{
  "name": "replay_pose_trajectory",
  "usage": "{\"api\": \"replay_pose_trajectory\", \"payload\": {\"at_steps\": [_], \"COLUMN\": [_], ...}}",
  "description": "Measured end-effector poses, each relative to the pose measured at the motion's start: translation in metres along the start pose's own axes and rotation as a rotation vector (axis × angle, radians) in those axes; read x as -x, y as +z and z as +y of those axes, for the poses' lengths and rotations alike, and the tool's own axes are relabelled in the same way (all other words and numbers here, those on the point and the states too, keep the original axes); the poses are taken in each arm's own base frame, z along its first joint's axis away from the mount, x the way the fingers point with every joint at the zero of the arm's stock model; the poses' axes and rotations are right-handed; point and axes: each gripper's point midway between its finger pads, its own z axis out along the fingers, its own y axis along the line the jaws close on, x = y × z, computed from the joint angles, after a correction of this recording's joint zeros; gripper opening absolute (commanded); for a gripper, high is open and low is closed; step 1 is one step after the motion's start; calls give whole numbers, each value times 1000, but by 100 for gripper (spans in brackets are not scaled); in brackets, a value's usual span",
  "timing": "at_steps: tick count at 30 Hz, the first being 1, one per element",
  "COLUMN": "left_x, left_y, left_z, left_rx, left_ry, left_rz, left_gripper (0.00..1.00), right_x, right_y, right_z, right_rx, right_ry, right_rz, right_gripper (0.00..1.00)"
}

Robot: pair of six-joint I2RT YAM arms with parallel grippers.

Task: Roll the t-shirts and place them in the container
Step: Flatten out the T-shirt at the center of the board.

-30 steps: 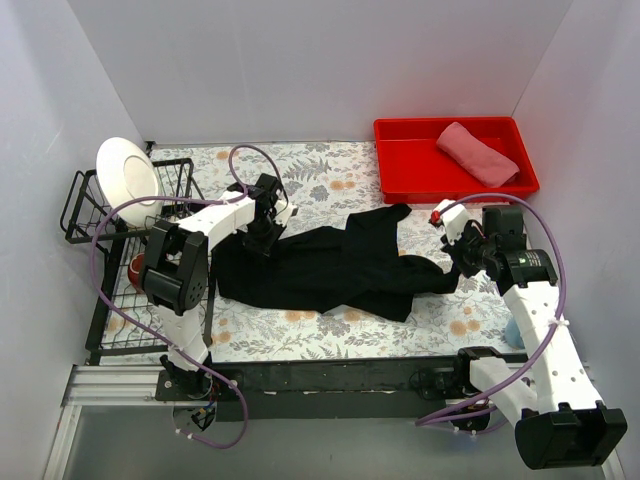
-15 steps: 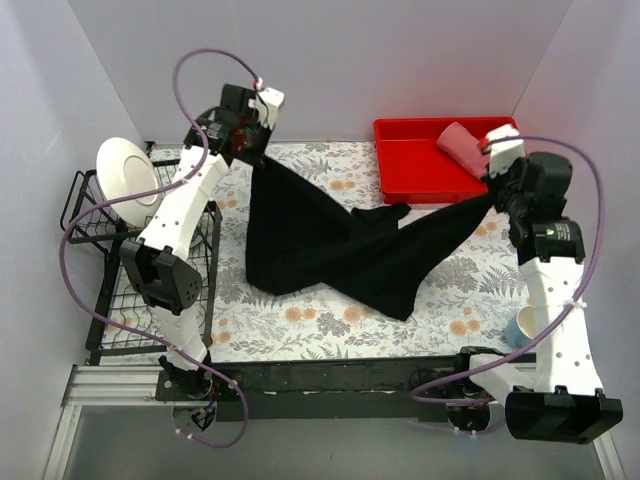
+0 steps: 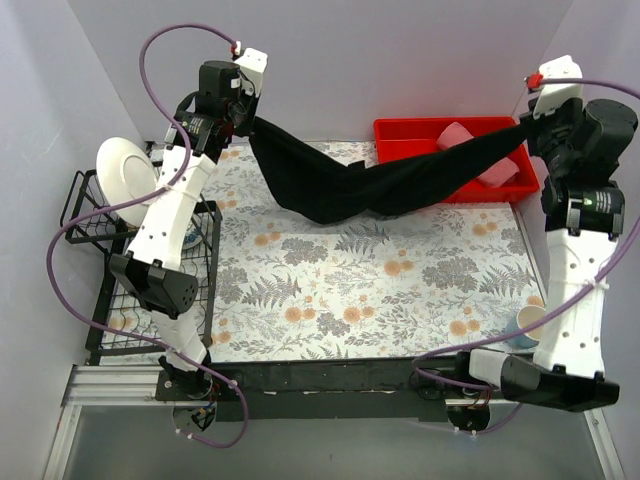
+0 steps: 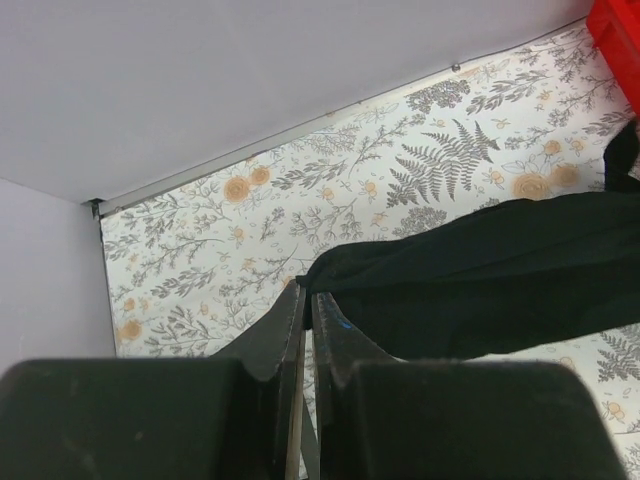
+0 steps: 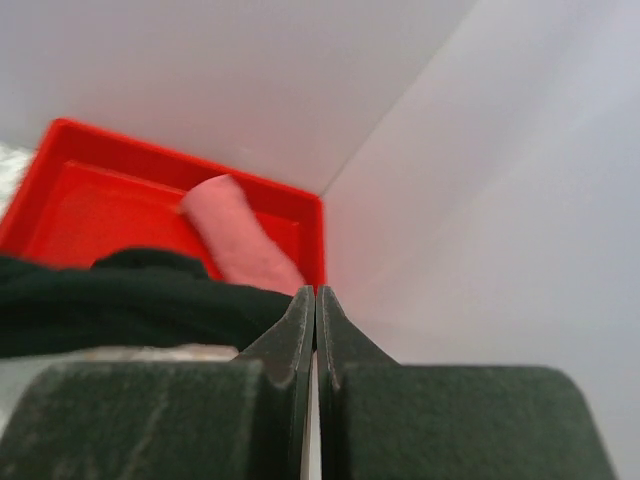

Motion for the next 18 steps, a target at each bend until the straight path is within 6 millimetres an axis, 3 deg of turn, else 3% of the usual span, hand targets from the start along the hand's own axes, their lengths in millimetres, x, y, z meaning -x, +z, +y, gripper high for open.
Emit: {"api": "replay_pose_trajectory", "payload": {"at_steps": [4, 7, 9, 12, 15, 18], "left_x": [-4, -11, -17, -36, -66, -90], "left_y": [-10, -23, -29, -37, -31, -5], "left_z": [-1, -3, -4, -7, -15, -25], "left_rx": [-17, -33, -41, -54, -76, -97], "left_ry": [1, 2, 4, 14, 25, 54], "left_rz": [3, 11, 19, 51, 124, 180], "left_gripper": [0, 0, 0, 0, 0, 0], "right_x": [0, 5, 22, 39, 39, 23], "right_y": [-52, -121, -174, -208, -213, -179], "right_z": [35, 56, 57, 50, 49, 58], "right_rx": [183, 285, 292, 247, 233, 270], "right_ry": [-40, -92, -141, -164, -144, -65], "right_rz": [-13, -43, -104, -170, -177, -112], "right_gripper": [1, 1, 1, 1, 1, 1]}}
